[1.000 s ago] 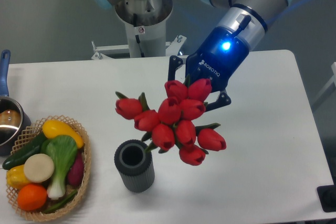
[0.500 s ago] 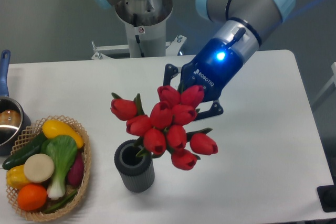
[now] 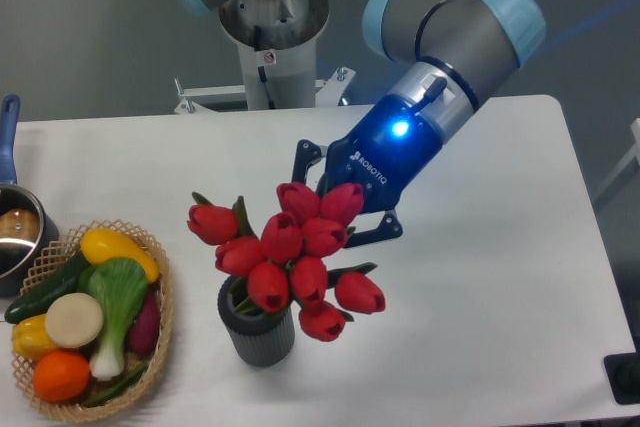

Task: Insert the flowers into the vase
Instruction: 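Lower the tulip stems into the grey vase opening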

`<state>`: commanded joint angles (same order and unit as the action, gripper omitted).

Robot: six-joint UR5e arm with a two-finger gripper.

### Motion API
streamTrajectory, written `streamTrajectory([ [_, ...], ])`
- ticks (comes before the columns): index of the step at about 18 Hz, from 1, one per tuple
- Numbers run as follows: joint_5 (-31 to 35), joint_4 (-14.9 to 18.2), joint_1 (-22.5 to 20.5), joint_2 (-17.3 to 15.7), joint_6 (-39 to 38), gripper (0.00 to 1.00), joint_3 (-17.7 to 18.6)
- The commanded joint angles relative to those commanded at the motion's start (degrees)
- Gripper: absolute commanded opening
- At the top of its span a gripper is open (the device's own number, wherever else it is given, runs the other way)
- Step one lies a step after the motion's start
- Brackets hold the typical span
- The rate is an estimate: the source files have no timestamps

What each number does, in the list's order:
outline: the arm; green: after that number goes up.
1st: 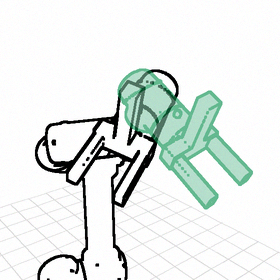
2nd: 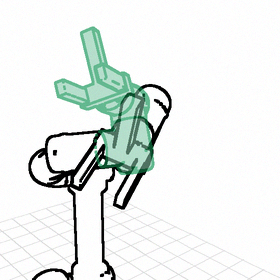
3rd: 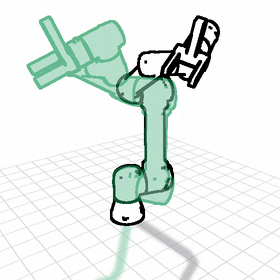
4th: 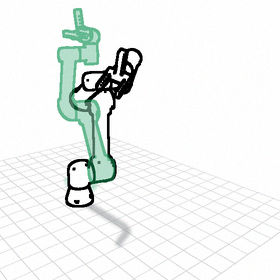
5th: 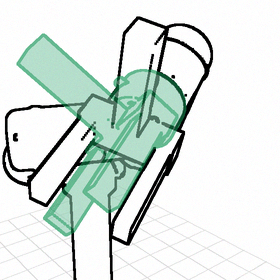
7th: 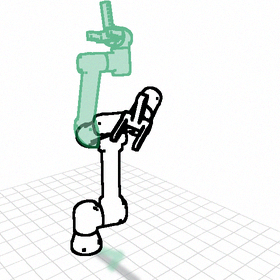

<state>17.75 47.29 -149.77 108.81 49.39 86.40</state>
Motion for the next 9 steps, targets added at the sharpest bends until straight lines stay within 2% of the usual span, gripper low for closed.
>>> streamTrajectory([
  [4, 0.61, -0.26, 0.53, 0.09, 0.09, 0.08, 0.97],
  [9, 1.14, -1.32, 0.88, 2.02, 0.09, 0.08, 0.97],
])
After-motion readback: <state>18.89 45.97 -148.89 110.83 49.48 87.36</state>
